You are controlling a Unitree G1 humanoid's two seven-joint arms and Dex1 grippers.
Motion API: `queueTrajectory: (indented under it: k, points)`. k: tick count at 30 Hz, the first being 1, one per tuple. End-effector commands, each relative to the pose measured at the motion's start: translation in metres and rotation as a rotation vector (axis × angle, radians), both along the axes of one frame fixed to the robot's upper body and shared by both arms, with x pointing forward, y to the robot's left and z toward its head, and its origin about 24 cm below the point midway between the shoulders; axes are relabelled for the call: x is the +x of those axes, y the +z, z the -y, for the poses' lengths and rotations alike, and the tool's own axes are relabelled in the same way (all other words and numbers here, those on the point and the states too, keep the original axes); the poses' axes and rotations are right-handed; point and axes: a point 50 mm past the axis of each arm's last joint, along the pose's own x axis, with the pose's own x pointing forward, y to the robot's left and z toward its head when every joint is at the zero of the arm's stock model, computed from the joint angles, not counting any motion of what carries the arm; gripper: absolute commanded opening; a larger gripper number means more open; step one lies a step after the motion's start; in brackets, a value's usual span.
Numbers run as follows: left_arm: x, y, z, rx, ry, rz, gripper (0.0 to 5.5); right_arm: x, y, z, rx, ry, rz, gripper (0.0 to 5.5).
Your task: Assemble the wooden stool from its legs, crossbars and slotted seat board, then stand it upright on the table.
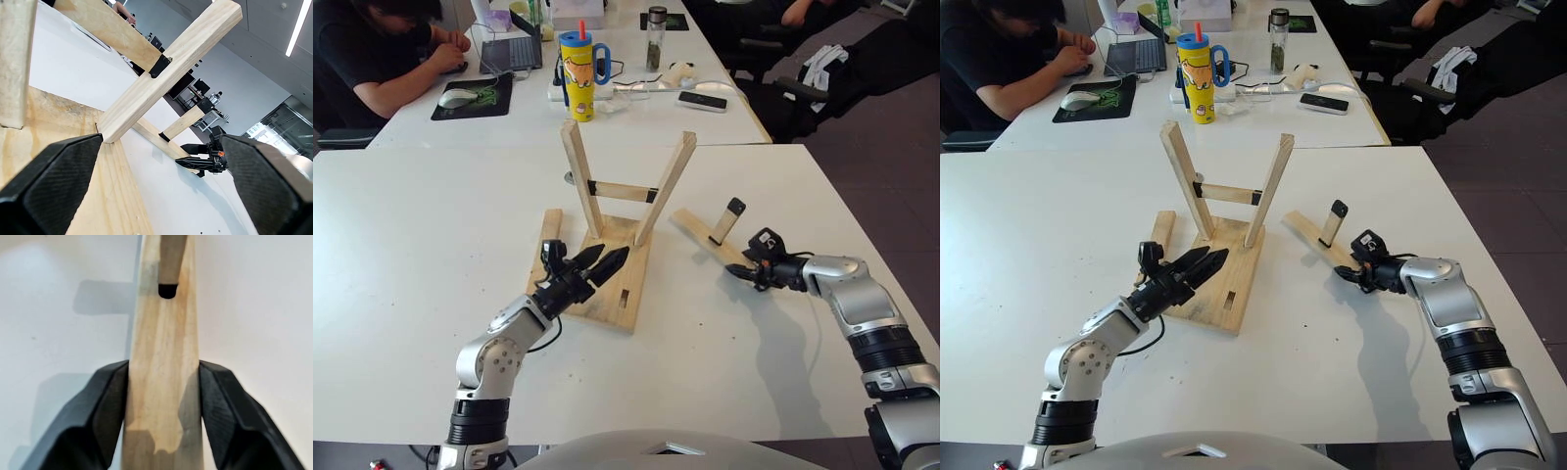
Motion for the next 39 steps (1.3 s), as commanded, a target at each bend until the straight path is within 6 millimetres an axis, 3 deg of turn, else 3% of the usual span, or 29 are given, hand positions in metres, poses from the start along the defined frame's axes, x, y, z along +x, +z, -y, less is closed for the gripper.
queueTrajectory:
  k: [1, 5, 11, 15, 20, 25, 28, 34, 39]
  points:
    - [0.003, 0.001, 0.001, 0.062, -0.008, 0.022, 4.45, -0.001, -0.005, 0.002, -0.017, -0.015, -0.015, 2.07]
    - [0.006, 0.002, 0.001, 0.081, -0.007, 0.033, 4.45, 0.012, 0.014, 0.000, 0.101, -0.092, 0.116, 2.07]
    - [0.011, 0.010, -0.001, 0.082, -0.014, 0.060, 4.45, 0.034, 0.074, -0.001, 0.489, -0.204, 0.422, 2.07]
    - [0.014, 0.015, -0.005, 0.082, -0.010, 0.076, 4.45, 0.038, 0.102, 0.000, 0.701, -0.206, 0.471, 2.07]
    - [0.016, 0.020, -0.009, 0.080, -0.014, 0.090, 4.45, 0.027, 0.144, -0.021, 1.061, 0.005, 0.393, 2.07]
    - [0.017, 0.025, -0.013, 0.067, -0.027, 0.100, 4.45, -0.005, 0.169, -0.050, 1.210, 0.327, 0.183, 2.07]
    - [0.013, 0.035, -0.015, -0.023, -0.071, 0.095, 4.65, -0.022, 0.168, -0.058, 1.200, 0.436, 0.059, 2.07]
    - [0.002, 0.075, -0.028, -0.280, -0.222, 0.109, 5.40, -0.041, 0.137, -0.063, 1.128, 0.473, -0.143, 2.07]
    - [0.008, 0.091, -0.033, -0.319, -0.236, 0.110, 5.40, -0.051, 0.123, -0.067, 1.129, 0.500, -0.223, 2.07]
